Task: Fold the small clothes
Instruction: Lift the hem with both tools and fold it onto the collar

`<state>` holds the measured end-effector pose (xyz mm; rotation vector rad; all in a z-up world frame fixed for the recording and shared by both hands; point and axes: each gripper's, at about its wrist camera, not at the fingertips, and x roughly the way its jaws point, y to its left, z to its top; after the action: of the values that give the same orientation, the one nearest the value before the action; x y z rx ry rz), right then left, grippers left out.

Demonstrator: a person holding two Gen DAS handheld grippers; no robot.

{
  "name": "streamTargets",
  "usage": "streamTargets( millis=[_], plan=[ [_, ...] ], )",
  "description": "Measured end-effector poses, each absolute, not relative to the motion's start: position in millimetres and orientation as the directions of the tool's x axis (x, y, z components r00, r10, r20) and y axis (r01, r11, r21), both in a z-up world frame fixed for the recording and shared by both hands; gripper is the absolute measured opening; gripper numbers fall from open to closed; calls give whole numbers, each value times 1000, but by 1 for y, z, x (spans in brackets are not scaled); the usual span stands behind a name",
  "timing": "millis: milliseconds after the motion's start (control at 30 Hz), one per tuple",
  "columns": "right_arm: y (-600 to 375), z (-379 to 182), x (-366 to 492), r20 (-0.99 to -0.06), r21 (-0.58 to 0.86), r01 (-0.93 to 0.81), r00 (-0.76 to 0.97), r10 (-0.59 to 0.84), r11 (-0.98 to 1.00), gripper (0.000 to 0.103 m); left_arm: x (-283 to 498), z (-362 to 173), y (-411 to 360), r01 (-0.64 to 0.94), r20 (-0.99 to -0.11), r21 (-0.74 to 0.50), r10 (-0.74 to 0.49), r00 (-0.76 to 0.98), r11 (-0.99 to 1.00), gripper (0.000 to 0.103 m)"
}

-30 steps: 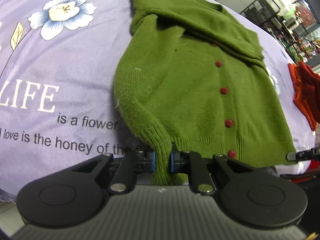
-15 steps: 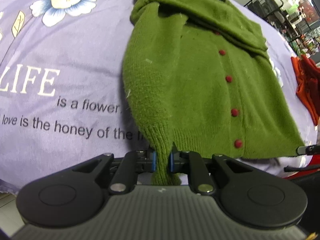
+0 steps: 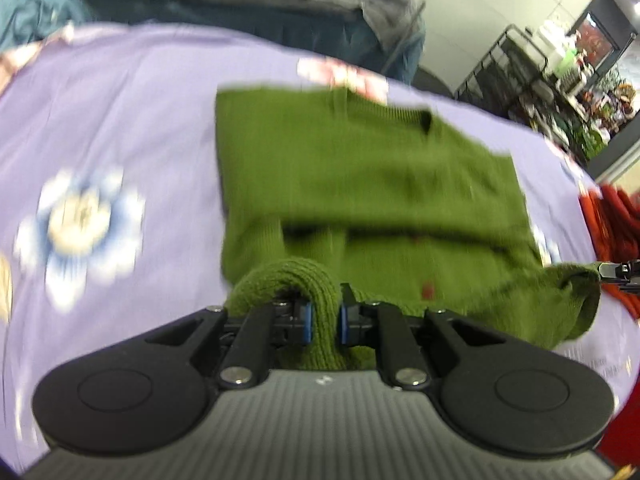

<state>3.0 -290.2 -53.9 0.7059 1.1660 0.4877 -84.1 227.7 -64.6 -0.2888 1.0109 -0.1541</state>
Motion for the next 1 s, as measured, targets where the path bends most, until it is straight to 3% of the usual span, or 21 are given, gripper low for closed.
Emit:
streamTargets(
  millis=[433,1000],
  plan=[
    [-272,-31,122,-636,656,-52,499,589,753,10,75,-52,226,-87,-762,-287,-173,624,954,12],
    [-260,-78,197,-748,538,52,490,448,841,10,163,-108,215,-127,-841,-218,-121,527,968,13]
  ],
)
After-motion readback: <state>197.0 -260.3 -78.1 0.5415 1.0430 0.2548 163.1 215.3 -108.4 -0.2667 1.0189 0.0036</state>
